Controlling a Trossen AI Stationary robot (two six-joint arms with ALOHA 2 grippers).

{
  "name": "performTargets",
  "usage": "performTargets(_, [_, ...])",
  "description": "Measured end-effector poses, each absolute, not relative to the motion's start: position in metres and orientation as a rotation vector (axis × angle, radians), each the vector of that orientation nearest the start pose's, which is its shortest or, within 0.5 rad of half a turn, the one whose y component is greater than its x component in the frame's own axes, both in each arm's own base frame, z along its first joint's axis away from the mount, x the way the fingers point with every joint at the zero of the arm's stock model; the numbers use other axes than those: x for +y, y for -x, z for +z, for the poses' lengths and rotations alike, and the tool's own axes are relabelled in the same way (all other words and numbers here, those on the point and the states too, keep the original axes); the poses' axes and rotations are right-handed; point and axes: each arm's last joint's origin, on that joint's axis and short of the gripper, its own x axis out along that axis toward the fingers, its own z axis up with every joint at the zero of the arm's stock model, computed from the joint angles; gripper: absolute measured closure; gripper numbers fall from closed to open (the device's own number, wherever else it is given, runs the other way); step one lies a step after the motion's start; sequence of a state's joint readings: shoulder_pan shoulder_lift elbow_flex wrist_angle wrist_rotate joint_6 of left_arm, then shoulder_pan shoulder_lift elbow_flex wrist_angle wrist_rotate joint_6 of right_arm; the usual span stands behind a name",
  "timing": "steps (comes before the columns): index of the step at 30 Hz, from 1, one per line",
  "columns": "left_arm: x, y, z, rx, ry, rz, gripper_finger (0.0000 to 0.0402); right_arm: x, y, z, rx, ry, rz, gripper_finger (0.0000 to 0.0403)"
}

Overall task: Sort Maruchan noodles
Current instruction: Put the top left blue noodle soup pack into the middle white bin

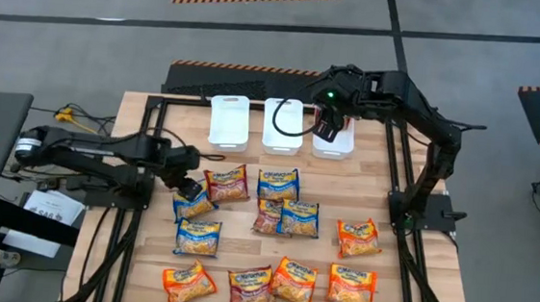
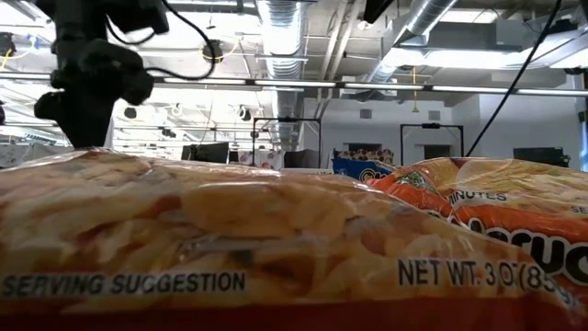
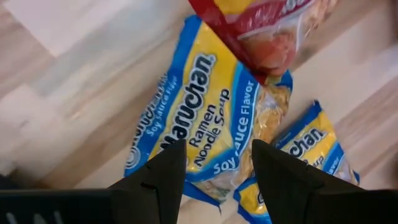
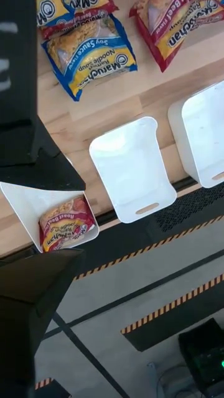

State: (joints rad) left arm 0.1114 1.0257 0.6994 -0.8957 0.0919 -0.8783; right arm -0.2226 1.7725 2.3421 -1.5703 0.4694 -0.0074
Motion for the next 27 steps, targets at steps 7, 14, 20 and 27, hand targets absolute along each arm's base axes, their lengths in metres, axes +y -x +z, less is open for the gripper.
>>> performTargets(7, [0.022, -0.184, 0.2, 1.204, 0.877, 0.563, 0.0232, -0.078, -0.287, 0.466, 1.015, 0.132, -0.628, 0.0217])
performTargets(14, [0.034, -0.192, 0.182, 1.29, 0.886, 0.592, 0.0232, -0.078, -0.287, 0.466, 1.015, 0.132, -0.628, 0.0217])
performTargets(20, [0.044, -0.199, 0.168, 1.364, 0.92, 0.527, 0.0233, -0.078, -0.287, 0.466, 1.012, 0.125, -0.632, 0.0217])
performTargets(27, [0.047, -0.205, 0.154, 1.449, 0.943, 0.452, 0.0233, -0.078, -0.287, 0.466, 1.012, 0.125, -0.632, 0.0217])
